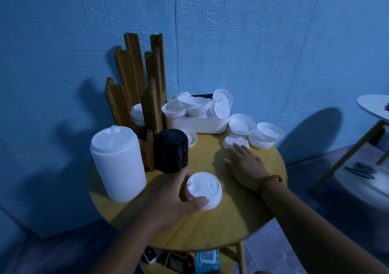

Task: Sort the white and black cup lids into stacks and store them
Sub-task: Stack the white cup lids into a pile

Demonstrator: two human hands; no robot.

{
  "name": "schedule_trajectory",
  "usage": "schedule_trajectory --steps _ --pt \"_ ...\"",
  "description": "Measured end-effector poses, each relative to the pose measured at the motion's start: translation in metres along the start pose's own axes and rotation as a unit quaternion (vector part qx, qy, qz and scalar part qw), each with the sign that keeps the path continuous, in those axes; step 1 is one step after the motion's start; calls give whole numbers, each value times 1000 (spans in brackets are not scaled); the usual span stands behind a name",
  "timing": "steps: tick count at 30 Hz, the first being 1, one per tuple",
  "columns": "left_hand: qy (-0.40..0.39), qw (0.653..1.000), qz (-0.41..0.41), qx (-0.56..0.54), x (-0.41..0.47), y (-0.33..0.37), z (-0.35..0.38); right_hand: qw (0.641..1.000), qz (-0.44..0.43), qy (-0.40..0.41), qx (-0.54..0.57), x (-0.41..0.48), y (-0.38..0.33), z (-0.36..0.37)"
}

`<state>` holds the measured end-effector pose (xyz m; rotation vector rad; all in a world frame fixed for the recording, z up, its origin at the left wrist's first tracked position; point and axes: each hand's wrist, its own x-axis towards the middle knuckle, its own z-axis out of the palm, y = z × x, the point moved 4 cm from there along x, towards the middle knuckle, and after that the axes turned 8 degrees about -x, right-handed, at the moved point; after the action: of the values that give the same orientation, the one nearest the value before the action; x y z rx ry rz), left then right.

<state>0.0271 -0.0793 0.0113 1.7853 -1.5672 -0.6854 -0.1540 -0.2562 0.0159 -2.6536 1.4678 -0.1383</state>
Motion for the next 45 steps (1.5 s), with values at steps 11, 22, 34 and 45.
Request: schedule_trajectory --steps 11,22,34,45 --pt "29 999 2 -23 1 -5 5 992 -62 97 53 -22 -2 -5" --pt "41 999 16 -31 0 -7 5 979 -127 69 141 -53 -15 -23" --pt "47 998 19 -29 2 -9 6 997 -37 -65 31 -58 -1 -9" --pt "13 1000 0 11 1 -4 7 968 -42 106 226 -73 -34 -20"
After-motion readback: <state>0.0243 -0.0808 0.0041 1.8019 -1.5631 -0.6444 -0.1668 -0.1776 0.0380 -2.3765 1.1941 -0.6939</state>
